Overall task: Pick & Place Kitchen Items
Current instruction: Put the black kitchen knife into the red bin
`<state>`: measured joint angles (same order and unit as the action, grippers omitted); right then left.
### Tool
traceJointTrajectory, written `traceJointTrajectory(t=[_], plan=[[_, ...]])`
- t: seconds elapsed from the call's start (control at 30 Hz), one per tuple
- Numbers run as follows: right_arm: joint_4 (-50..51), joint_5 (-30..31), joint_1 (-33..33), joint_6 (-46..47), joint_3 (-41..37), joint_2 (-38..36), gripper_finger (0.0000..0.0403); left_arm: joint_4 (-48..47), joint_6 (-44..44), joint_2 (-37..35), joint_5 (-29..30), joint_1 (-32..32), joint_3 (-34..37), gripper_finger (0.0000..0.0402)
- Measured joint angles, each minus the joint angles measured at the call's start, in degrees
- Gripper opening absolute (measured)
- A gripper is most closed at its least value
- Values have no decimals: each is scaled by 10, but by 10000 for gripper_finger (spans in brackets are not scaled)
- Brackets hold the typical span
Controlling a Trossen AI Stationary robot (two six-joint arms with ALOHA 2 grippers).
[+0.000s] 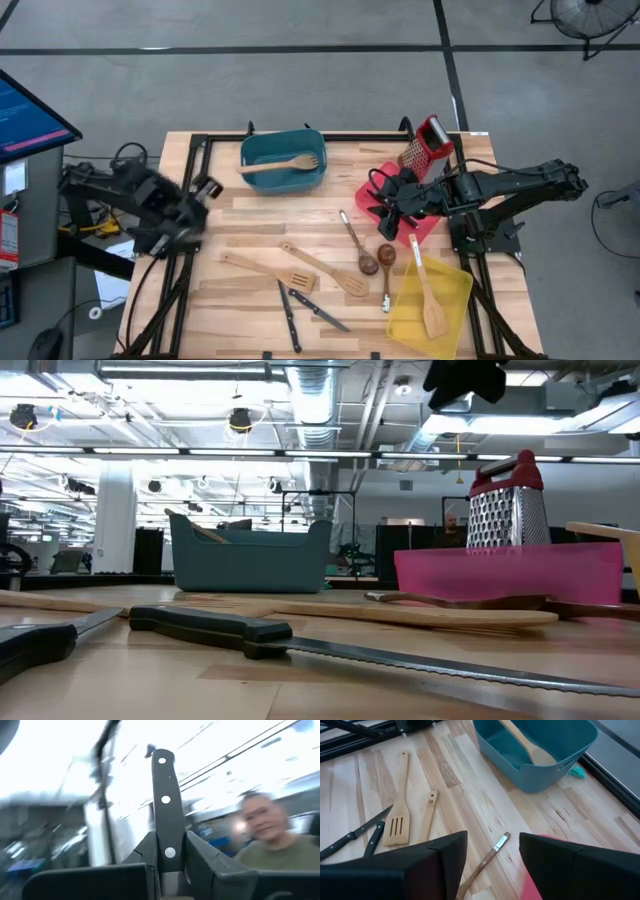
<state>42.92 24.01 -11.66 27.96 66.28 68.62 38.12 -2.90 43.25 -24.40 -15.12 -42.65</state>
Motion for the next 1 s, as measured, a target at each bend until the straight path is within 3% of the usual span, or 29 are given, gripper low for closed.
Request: traceJointTrajectory(t=[0.33,0.5,0.63,0.83,0.9,1.0], plan=[[-3,0,0,0,0,0,189,4,45,20,12,-32,0,49],[-4,0,0,0,0,0,186,-9,56,45,86,-31,0,48],[-26,-1,-7,-6,0,0,187,-61,83,79,236,-31,0,48],[-68,0,-32,-15,0,0,198,-73,93,150,602,-31,0,48],[-79,3,-38,-15,0,0,200,-71,118,176,683,-30,0,48],[-96,30,-47,-11,0,6,201,-72,151,214,743,-28,0,48]])
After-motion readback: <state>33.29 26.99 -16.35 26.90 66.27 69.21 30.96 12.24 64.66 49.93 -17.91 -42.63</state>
